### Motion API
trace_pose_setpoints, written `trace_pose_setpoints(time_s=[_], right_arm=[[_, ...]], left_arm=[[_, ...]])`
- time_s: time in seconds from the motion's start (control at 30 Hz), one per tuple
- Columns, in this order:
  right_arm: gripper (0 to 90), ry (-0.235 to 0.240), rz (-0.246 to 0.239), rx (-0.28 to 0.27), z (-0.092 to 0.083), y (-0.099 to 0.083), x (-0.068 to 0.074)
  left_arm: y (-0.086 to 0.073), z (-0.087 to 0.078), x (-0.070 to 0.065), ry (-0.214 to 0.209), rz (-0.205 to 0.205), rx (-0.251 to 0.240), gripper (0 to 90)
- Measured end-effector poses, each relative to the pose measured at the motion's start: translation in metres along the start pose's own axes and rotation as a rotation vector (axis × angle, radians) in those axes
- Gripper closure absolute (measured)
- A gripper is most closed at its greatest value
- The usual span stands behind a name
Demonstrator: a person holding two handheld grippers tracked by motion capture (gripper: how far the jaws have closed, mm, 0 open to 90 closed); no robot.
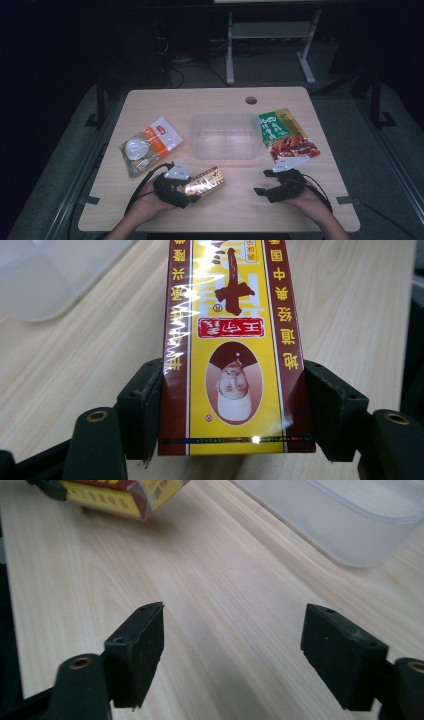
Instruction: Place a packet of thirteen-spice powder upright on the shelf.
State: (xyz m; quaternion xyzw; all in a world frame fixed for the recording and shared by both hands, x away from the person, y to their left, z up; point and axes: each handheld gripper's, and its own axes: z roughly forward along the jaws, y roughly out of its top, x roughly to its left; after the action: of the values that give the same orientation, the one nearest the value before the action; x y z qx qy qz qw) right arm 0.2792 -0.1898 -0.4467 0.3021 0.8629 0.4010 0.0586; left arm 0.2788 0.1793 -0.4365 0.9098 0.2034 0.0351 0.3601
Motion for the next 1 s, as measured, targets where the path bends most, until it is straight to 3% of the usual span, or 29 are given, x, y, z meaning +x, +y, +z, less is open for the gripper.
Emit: trace_pose_setpoints(time_s=[0.17, 0.2, 0.37, 0.63, 0.73, 0.77, 1.0], right_arm=[[17.5, 0.058, -0.015, -0.006, 0.002, 0.006, 0.003], [17.5, 0.088, -0.03, -0.007, 0.003, 0.008, 0.004], [16.4, 0.151, -0.096, -0.006, 0.009, 0.021, 0.013], [17.0, 0.218, -0.158, -0.031, 0.014, 0.039, 0.017], [17.1, 0.266, -0.179, -0.046, 0.018, 0.049, 0.021], [17.1, 0.292, -0.21, -0.046, 0.022, 0.055, 0.023], [17.5, 0.363, -0.271, -0.064, 0.029, 0.072, 0.025]], left_arm=[[-0.001, -0.009, 0.005, -0.053, 0.009, -0.056, 32.2], [-0.001, -0.01, 0.005, -0.06, 0.013, -0.066, 32.2], [-0.002, -0.016, 0.008, -0.092, 0.033, -0.095, 32.2], [-0.001, -0.019, 0.006, -0.124, 0.068, -0.116, 32.2], [-0.001, -0.019, 0.004, -0.13, 0.078, -0.115, 32.2], [-0.001, -0.019, 0.003, -0.133, 0.086, -0.115, 32.2], [-0.001, -0.018, 0.002, -0.151, 0.107, -0.121, 32.2]])
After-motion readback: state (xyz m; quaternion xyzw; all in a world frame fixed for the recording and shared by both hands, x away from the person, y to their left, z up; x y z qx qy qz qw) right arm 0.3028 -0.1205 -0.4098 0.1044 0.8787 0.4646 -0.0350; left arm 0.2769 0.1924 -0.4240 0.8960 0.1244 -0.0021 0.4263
